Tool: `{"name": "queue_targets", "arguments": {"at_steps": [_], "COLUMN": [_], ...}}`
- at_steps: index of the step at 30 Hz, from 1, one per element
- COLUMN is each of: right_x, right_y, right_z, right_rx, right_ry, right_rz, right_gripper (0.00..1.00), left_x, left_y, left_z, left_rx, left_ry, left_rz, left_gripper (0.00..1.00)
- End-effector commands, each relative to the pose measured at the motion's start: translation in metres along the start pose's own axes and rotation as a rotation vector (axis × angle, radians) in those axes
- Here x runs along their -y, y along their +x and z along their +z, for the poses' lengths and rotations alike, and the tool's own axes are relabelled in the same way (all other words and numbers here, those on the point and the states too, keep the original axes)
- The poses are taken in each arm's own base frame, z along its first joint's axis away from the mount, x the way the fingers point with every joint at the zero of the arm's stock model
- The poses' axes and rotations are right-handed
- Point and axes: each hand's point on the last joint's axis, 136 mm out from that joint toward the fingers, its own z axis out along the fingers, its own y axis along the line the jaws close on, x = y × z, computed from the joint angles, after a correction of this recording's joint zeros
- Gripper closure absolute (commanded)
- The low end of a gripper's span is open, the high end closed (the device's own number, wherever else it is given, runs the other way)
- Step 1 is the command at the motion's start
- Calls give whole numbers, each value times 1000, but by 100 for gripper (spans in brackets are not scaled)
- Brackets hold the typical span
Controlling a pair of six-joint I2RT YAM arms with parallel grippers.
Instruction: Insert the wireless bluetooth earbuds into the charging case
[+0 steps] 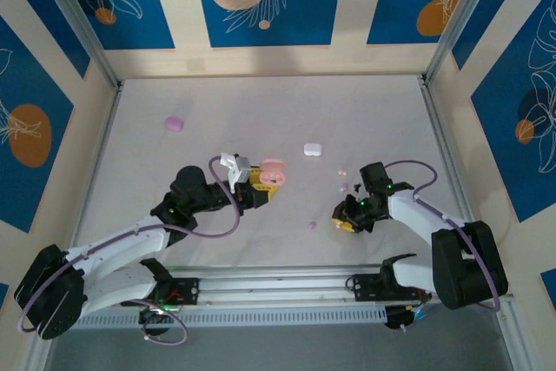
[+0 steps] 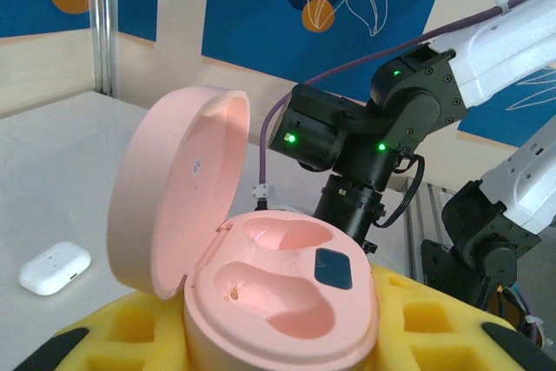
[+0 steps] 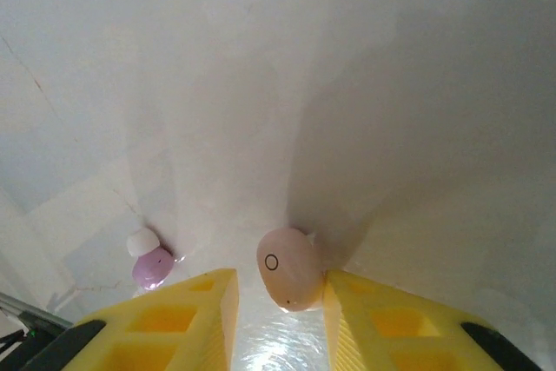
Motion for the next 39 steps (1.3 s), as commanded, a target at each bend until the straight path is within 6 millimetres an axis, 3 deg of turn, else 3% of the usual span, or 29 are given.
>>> {"name": "queue_targets", "arguments": {"at_steps": [1, 9, 18, 29, 39], "right_x": [-17, -34, -21, -41, -33], "right_y": [5, 9, -3, -12, 0], "right_z": [1, -3, -17, 8, 19], "right_rx": [-34, -39, 27, -59, -136], "right_ry": [-37, 7, 174, 145, 167], "right_rz": [-25, -124, -187, -255, -196], "right_gripper": [67, 66, 66, 63, 61], "left_x": [11, 11, 11, 11, 11], "left_y": [-14, -14, -15, -17, -17], "left_z": [2, 0, 0, -2, -4], "left_rx": [43, 42, 43, 47, 46], "left_ry": [43, 40, 33, 28, 18], "left_rz": [27, 30, 34, 30, 36], "left_gripper": [73, 73, 73, 73, 73]}}
